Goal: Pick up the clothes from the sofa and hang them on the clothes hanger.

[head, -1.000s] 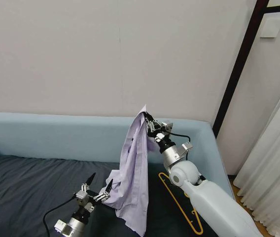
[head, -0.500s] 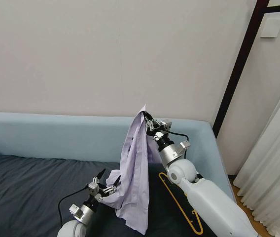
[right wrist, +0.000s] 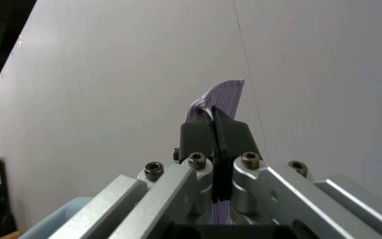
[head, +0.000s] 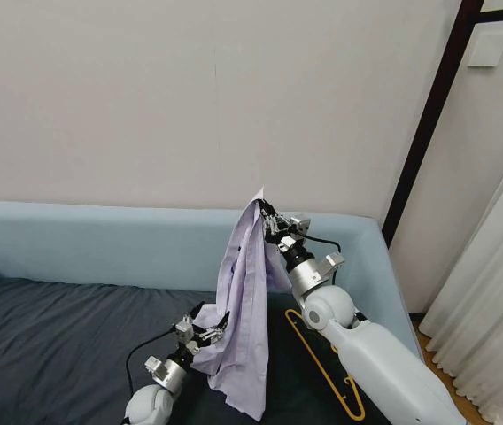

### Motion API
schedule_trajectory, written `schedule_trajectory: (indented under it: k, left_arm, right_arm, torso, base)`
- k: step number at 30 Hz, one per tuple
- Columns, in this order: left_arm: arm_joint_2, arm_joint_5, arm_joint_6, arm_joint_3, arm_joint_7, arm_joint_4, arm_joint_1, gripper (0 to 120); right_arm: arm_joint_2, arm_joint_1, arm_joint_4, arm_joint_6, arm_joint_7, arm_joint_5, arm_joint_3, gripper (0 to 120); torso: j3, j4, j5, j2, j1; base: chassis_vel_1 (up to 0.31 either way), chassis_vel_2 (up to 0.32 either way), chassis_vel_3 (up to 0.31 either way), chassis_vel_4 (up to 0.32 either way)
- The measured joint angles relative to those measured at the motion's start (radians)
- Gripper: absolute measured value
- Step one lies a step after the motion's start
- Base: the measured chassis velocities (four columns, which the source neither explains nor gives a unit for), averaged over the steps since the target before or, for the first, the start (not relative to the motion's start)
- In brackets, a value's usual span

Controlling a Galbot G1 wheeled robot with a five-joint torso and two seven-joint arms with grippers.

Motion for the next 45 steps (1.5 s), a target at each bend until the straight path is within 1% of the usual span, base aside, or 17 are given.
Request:
schedule_trajectory:
  k: [2, 7, 9, 12, 13, 15, 16, 18, 22, 23, 24, 27, 32, 33, 38, 44, 45]
  left_arm:
    - [-0.002, 0.001, 0.0, 0.001, 0.001, 0.002, -0.002, 84]
    - [-0.018, -0.003, -0.003, 0.004, 0.016, 0.027, -0.013, 61]
    - [-0.022, -0.005, -0.003, 0.004, 0.016, 0.032, -0.015, 57]
    - [-0.046, -0.011, -0.003, -0.001, 0.022, 0.051, -0.021, 42]
    - [-0.046, -0.011, -0.003, -0.001, 0.022, 0.051, -0.021, 42]
    - [-0.059, -0.011, -0.003, -0.004, 0.025, 0.057, -0.021, 36]
    - [-0.068, -0.011, -0.003, -0.007, 0.029, 0.057, -0.02, 27]
    - [-0.072, -0.013, -0.003, -0.011, 0.031, 0.054, -0.016, 24]
    - [-0.076, -0.035, -0.003, -0.033, 0.035, 0.023, 0.009, 5]
    - [-0.076, -0.035, -0.003, -0.033, 0.035, 0.023, 0.009, 5]
    - [-0.071, -0.043, -0.003, -0.04, 0.035, 0.01, 0.018, 1]
    - [-0.053, -0.061, -0.003, -0.049, 0.036, -0.019, 0.033, 0]
    - [0.035, -0.1, 0.003, -0.068, 0.039, -0.129, 0.073, 0]
    - [0.035, -0.1, 0.003, -0.068, 0.039, -0.129, 0.073, 0]
    - [0.119, -0.117, 0.013, -0.081, 0.053, -0.223, 0.114, 0]
    - [0.153, -0.159, 0.013, -0.094, 0.031, -0.301, 0.127, 0]
    - [0.168, -0.182, 0.014, -0.101, 0.018, -0.341, 0.135, 0]
  right_arm:
    - [-0.002, -0.001, 0.001, 0.0, 0.0, 0.0, 0.0, 0]
    - [-0.008, -0.006, 0.009, -0.001, 0.001, 0.004, 0.0, 0]
    - [-0.009, -0.007, 0.009, -0.001, 0.001, 0.004, 0.001, 0]
    - [-0.012, -0.01, 0.014, -0.002, 0.003, 0.006, 0.001, 0]
    - [-0.012, -0.01, 0.014, -0.002, 0.003, 0.006, 0.001, 0]
    - [-0.015, -0.01, 0.016, -0.002, 0.003, 0.007, 0.001, 0]
    - [-0.017, -0.01, 0.018, -0.002, 0.003, 0.007, 0.001, 0]
    - [-0.019, -0.011, 0.018, -0.002, 0.004, 0.008, 0.001, 0]
    - [-0.018, -0.013, 0.007, -0.002, 0.017, 0.0, 0.012, 0]
    - [-0.018, -0.013, 0.007, -0.002, 0.017, 0.0, 0.012, 0]
    - [-0.018, -0.014, 0.001, -0.002, 0.028, -0.003, 0.016, 0]
    - [-0.02, -0.016, -0.003, -0.002, 0.039, -0.004, 0.022, 0]
    - [-0.031, -0.021, -0.014, 0.0, 0.048, -0.003, 0.045, 0]
    - [-0.031, -0.021, -0.014, 0.0, 0.048, -0.003, 0.045, 0]
    - [-0.041, -0.037, -0.013, 0.002, 0.047, 0.003, 0.069, 0]
    - [-0.053, -0.04, 0.002, 0.007, 0.031, 0.007, 0.078, 0]
    - [-0.058, -0.038, 0.004, 0.01, 0.027, 0.009, 0.078, 0]
  torso:
    - [0.0, 0.0, 0.0, 0.0, 0.0]
    - [0.0, 0.0001, 0.0001, 0.0, 0.0]
    - [0.0, 0.0001, 0.0, 0.0, 0.0]
    - [0.0, 0.0001, 0.0, 0.0, 0.0]
    - [0.0, 0.0001, 0.0, 0.0, 0.0]
    - [0.0, 0.0001, 0.0, 0.0, 0.0]
    - [0.0, 0.0, -0.0002, 0.0, 0.0]
    - [0.0, -0.0002, -0.0001, 0.0, 0.0]
    - [0.0, 0.0001, 0.0, 0.0, 0.0]
    - [0.0, 0.0001, 0.0, 0.0, 0.0]
    - [0.0, 0.0001, -0.0003, 0.0, 0.0]
    - [0.0, 0.0001, -0.0002, 0.0, 0.0]
    - [0.0, 0.0002, -0.0003, 0.0, 0.0]
    - [0.0, 0.0002, -0.0003, 0.0, 0.0]
    - [0.0, 0.0002, -0.0002, 0.0, 0.0]
    - [0.0, -0.0002, -0.0005, 0.0, 0.0]
    - [0.0, -0.0002, -0.0002, 0.0, 0.0]
  base:
    - [0.0, 0.0, 0.0, 0.0]
    - [0.0, 0.0, 0.0, 0.0]
    - [0.0, 0.0, 0.0, 0.0]
    - [0.0, 0.0, 0.0, 0.0]
    - [0.0, 0.0, 0.0, 0.0]
    - [0.0, 0.0, 0.0, 0.0]
    - [0.0, 0.0, 0.0, 0.0]
    - [0.0, 0.0, 0.0, 0.0]
    - [0.0, 0.0, 0.0, 0.0]
    - [0.0, 0.0, 0.0, 0.0]
    - [0.0, 0.0, 0.0, 0.0]
    - [0.0, 0.0, 0.0, 0.0]
    - [0.0, 0.0, 0.0, 0.0]
    - [0.0, 0.0, 0.0, 0.0]
    - [0.0, 0.0, 0.0, 0.0]
    - [0.0, 0.0, 0.0, 0.0]
    - [0.0, 0.0, 0.0, 0.0]
